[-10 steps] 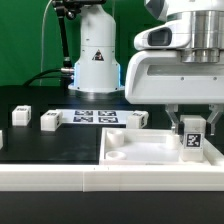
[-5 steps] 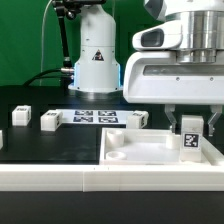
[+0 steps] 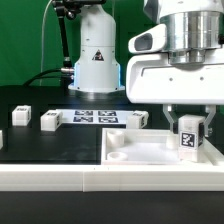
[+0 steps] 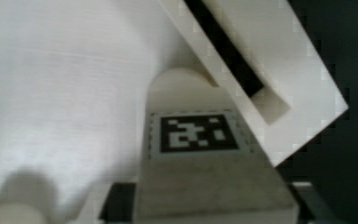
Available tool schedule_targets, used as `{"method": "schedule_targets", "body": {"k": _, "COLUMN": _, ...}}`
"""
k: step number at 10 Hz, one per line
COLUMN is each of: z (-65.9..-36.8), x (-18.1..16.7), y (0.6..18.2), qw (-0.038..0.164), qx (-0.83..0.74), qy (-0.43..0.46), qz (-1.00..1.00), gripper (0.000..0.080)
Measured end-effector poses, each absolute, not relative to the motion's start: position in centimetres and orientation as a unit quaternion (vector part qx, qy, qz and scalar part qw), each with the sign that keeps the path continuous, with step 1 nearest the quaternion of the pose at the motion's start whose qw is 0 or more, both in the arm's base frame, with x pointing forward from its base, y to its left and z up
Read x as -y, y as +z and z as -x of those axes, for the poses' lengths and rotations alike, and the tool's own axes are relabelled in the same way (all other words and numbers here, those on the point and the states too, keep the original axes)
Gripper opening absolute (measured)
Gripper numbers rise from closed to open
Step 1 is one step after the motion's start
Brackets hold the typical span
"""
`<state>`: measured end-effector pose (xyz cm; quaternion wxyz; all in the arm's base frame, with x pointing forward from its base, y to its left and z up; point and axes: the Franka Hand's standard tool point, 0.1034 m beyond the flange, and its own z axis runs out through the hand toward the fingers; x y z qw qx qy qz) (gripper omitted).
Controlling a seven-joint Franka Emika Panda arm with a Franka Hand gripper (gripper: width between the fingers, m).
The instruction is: Assemble one leg
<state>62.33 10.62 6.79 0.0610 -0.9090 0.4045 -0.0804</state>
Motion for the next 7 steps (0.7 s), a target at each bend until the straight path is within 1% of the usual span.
{"method": "schedule_targets", "body": {"k": 2, "z": -62.3, "x": -10.71, "y": 6.8, "qw": 0.061, "qx": -0.437, "qy": -0.077, "qz": 0.894, "gripper": 0.0292}}
{"method": "schedule_targets", "body": {"k": 5, "z": -62.2, "x": -11.15, "y": 6.78, "qw": 0.079, "qx": -0.567, "qy": -0.064, "qz": 0.818, "gripper": 0.0294}}
{"method": "schedule_targets", "body": {"k": 7, "z": -62.15, "x": -11.1, "y": 6.75, "qw": 0.093, "qx": -0.622, "qy": -0.052, "qz": 0.776, "gripper": 0.0294}}
